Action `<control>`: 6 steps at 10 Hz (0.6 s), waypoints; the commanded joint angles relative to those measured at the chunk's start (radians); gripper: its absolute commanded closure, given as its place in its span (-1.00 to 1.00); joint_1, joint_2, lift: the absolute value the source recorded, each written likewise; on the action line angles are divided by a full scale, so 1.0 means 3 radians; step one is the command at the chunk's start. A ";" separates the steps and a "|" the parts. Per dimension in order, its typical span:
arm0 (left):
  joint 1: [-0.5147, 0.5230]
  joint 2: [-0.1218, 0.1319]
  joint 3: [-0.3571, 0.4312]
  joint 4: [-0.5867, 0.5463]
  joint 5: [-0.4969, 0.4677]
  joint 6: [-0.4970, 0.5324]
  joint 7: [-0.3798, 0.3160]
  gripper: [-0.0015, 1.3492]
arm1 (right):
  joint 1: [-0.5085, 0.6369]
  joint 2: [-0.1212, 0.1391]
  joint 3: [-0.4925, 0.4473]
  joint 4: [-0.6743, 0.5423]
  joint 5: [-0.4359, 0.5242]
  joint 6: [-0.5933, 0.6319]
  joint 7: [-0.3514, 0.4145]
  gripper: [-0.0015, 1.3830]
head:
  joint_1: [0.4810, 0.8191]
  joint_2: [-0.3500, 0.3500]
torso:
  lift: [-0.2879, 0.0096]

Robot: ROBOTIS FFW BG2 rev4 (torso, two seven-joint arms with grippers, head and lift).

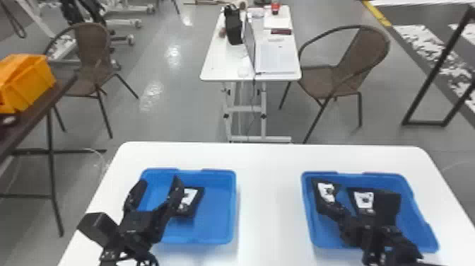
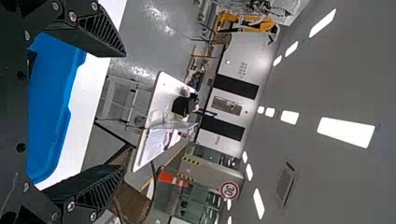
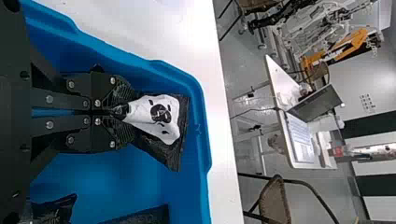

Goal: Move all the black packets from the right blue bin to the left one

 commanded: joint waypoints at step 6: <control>-0.0095 -0.0009 -0.0094 -0.0492 0.0469 0.0850 -0.0071 -0.73 | -0.0351 -0.0199 0.0660 -0.0843 0.0127 -0.0166 0.0983 0.85 | 0.27 0.35 | 0.94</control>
